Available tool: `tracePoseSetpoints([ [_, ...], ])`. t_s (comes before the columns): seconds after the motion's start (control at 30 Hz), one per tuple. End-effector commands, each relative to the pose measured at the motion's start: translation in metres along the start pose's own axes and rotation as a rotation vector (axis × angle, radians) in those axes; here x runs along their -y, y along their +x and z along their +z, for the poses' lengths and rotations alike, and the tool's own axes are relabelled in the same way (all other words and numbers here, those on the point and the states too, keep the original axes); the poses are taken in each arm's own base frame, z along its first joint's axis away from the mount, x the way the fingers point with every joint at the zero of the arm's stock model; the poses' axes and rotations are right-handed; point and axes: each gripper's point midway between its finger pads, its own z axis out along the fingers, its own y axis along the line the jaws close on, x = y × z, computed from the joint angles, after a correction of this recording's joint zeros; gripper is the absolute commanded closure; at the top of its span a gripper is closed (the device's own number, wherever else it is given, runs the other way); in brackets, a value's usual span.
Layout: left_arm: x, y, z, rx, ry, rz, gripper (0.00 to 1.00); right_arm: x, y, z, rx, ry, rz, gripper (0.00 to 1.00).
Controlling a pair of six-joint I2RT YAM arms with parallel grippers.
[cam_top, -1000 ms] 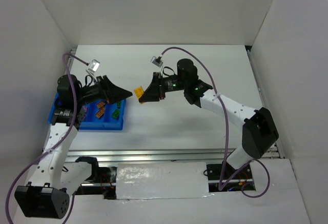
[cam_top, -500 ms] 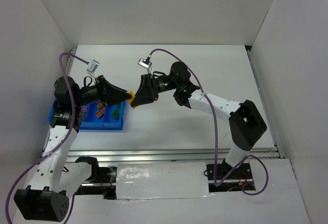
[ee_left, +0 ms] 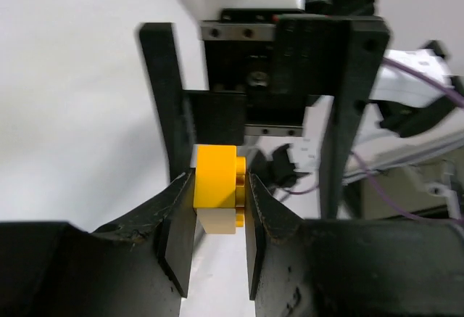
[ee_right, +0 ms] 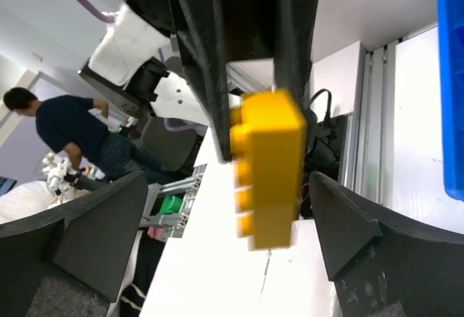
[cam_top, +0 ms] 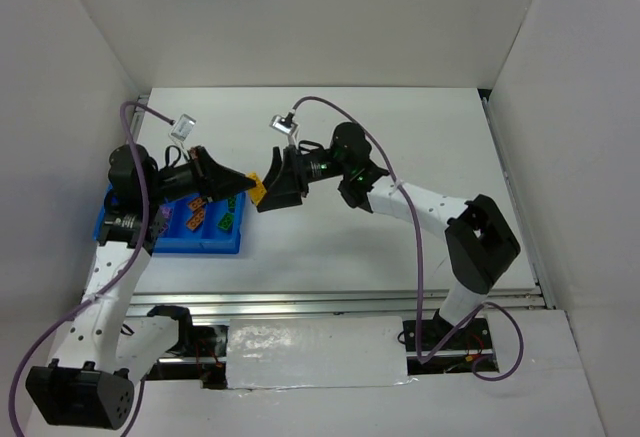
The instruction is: Sort the legos into containers by color
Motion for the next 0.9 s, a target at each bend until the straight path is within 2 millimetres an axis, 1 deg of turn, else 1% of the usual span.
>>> tracePoseSetpoints([
  [0.0, -0.011, -0.018, -0.003, 0.04, -0.135, 0.098, 1.0, 0.004, -0.008, -0.012, 0.059, 0.041, -0.055, 0.0],
  [0.03, -0.018, -0.037, -0.007, 0.095, -0.229, 0.139, 1.0, 0.008, -0.015, -0.028, 0.097, 0.073, -0.079, 0.0],
  [0.07, -0.026, -0.044, -0.012, 0.116, -0.301, 0.164, 1.0, 0.023, -0.006, -0.042, 0.114, 0.116, -0.043, 0.0],
  [0.1, -0.038, -0.045, -0.02, 0.113, -0.393, 0.19, 1.0, 0.028, -0.007, -0.052, 0.148, 0.144, -0.045, 0.0],
  [0.13, -0.04, -0.059, -0.028, 0.149, -0.466, 0.232, 1.0, 0.032, -0.015, -0.077, 0.199, 0.189, -0.058, 0.01],
  [0.17, -0.059, -0.072, -0.044, 0.206, -0.622, 0.258, 1.0, 0.043, -0.001, -0.091, 0.21, 0.221, -0.017, 0.0],
  [0.2, -0.065, -0.081, -0.055, 0.233, -0.706, 0.285, 1.0, 0.044, 0.0, -0.103, 0.226, 0.234, -0.019, 0.0],
  [0.23, -0.078, -0.082, -0.067, 0.244, -0.796, 0.28, 1.0, 0.047, 0.003, -0.115, 0.242, 0.256, -0.011, 0.0],
  [0.27, -0.094, -0.091, -0.085, 0.281, -0.931, 0.313, 1.0, 0.053, 0.01, -0.134, 0.266, 0.309, 0.029, 0.0],
  [0.3, -0.106, -0.089, -0.093, 0.282, -0.991, 0.317, 1.0, 0.062, 0.011, -0.143, 0.278, 0.361, 0.006, 0.0],
  [0.33, -0.116, -0.091, -0.098, 0.293, -1.036, 0.33, 1.0, 0.068, 0.01, -0.15, 0.287, 0.411, 0.01, 0.0],
  [0.37, -0.129, -0.095, -0.114, 0.317, -1.147, 0.346, 1.0, 0.079, 0.023, -0.156, 0.266, 0.494, 0.105, 0.0],
  [0.4, -0.146, -0.088, -0.121, 0.301, -1.211, 0.336, 1.0, 0.094, 0.018, -0.164, 0.284, 0.599, 0.046, 0.0],
  [0.43, -0.153, -0.091, -0.128, 0.326, -1.261, 0.352, 1.0, 0.096, 0.015, -0.165, 0.29, 0.637, 0.046, 0.0],
  [0.47, -0.161, -0.094, -0.141, 0.325, -1.34, 0.4, 1.0, 0.097, 0.016, -0.166, 0.292, 0.658, 0.049, 0.0],
  [0.5, -0.175, -0.08, -0.145, 0.287, -1.363, 0.429, 1.0, 0.096, 0.015, -0.165, 0.299, 0.659, 0.047, 0.0],
  [0.53, -0.18, -0.079, -0.149, 0.289, -1.378, 0.47, 1.0, 0.094, 0.015, -0.164, 0.296, 0.641, 0.046, 0.0],
  [0.57, -0.179, -0.089, -0.153, 0.345, -1.39, 0.524, 1.0, 0.091, 0.014, -0.163, 0.296, 0.631, 0.041, 0.0],
  [0.6, -0.187, -0.082, -0.168, 0.367, -1.465, 0.515, 1.0, 0.088, 0.012, -0.162, 0.293, 0.623, 0.032, 0.0],
  [0.63, -0.19, -0.082, -0.179, 0.378, -1.509, 0.512, 1.0, 0.087, 0.013, -0.162, 0.295, 0.623, 0.028, 0.0],
  [0.67, -0.193, -0.089, -0.193, 0.384, -1.554, 0.547, 1.0, 0.086, 0.013, -0.163, 0.296, 0.628, 0.022, 0.0],
  [0.7, -0.203, -0.085, -0.205, 0.349, -1.617, 0.555, 1.0, 0.082, 0.012, -0.164, 0.298, 0.633, 0.01, 0.0],
  [0.73, -0.209, -0.084, -0.224, 0.348, -1.694, 0.545, 1.0, 0.081, 0.01, -0.164, 0.301, 0.64, 0.004, 0.0],
  [0.77, -0.216, -0.085, -0.235, 0.343, -1.75, 0.561, 1.0, 0.08, 0.01, -0.165, 0.305, 0.65, -0.003, 0.0],
  [0.8, -0.229, -0.078, -0.25, 0.301, -1.846, 0.538, 1.0, 0.075, 0.007, -0.165, 0.31, 0.645, -0.015, 0.0],
  [0.87, -0.243, -0.07, -0.265, 0.293, -1.956, 0.547, 1.0, 0.071, 0.006, -0.166, 0.319, 0.65, -0.026, 0.0],
])
